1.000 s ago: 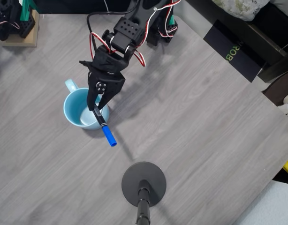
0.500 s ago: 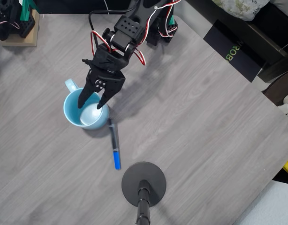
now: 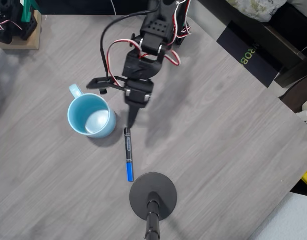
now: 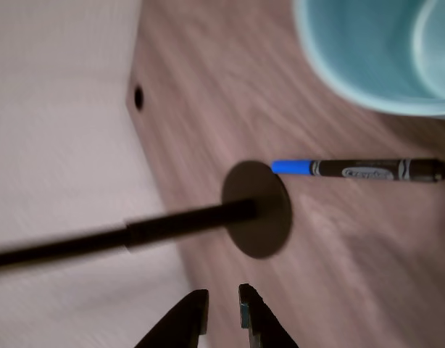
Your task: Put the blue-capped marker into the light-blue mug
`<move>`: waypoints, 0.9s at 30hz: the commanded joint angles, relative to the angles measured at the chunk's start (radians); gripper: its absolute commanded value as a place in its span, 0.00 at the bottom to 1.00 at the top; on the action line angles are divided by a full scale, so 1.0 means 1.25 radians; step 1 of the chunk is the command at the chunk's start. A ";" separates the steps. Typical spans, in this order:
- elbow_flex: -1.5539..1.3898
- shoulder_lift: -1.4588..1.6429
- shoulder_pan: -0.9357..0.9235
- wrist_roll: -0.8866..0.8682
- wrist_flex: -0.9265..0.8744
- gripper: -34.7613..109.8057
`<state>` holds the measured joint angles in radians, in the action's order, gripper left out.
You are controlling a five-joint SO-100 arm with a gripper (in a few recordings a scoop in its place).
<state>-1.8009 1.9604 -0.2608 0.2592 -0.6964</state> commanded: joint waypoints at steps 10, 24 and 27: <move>0.420 -0.406 -0.013 0.407 -0.166 0.30; 1.614 -1.197 -0.044 0.592 -0.666 0.31; 1.622 -1.244 -0.039 0.605 -0.672 0.31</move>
<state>-0.0598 0.4801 -0.3129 0.9971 -1.5079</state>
